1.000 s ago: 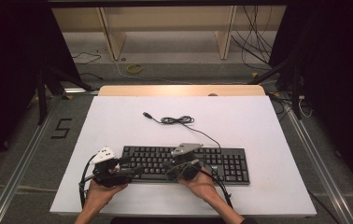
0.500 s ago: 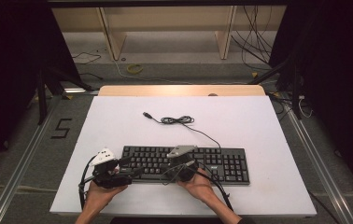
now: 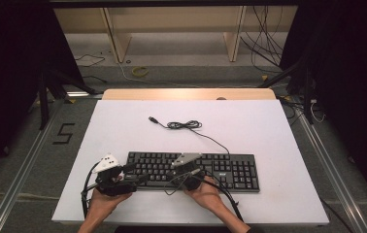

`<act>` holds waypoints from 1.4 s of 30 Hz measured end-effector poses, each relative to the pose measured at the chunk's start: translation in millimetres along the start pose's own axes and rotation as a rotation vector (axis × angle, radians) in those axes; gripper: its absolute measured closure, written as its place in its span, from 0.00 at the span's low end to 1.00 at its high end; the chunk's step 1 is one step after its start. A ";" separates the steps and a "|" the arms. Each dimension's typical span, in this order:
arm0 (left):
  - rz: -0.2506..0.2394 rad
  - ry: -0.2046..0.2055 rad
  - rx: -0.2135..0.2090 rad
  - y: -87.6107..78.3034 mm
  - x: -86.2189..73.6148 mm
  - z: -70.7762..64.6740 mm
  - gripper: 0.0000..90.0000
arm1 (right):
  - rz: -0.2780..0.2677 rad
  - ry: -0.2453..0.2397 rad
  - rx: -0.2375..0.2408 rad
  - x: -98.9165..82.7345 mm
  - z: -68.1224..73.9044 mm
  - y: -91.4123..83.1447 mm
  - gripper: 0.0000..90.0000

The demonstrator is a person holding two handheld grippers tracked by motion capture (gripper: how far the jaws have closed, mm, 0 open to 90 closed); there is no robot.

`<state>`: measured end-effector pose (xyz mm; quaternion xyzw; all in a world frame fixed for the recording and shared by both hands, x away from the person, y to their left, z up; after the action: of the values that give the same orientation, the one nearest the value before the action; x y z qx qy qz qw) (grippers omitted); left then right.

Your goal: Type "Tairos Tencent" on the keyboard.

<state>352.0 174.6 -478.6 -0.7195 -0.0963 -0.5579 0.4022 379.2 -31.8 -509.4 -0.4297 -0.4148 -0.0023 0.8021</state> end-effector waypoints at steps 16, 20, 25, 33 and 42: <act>-0.002 -0.005 0.016 1.9 2.3 2.2 0.32 | -0.087 0.062 0.079 3.8 -9.1 -27.4 0.75; 0.016 0.000 0.018 4.9 3.1 3.7 0.33 | -0.110 0.068 0.093 1.1 -13.9 -37.0 0.64; 0.036 -0.001 0.020 10.1 5.0 5.2 0.34 | -0.135 0.081 0.095 -1.1 -18.5 -48.7 0.53; 0.053 0.010 0.017 18.5 10.4 5.7 0.39 | -0.189 0.091 0.091 -5.7 -25.8 -65.7 0.44; 0.084 0.012 0.023 30.5 18.0 7.2 0.44 | -0.242 0.109 0.086 -10.6 -35.2 -86.5 0.40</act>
<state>381.6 153.9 -477.5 -0.7149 -0.0700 -0.5437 0.4340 364.5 -114.5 -467.0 -0.3407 -0.4190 -0.1047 0.8351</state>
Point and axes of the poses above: each handheld gripper's, and its own axes: y roughly forward along the jaws, x roughly out of its top, z roughly to its left, the point moved 4 cm from there along y, roughly forward along the jaws, and after that the axes turned 14 degrees about y, right-handed, at the moved point
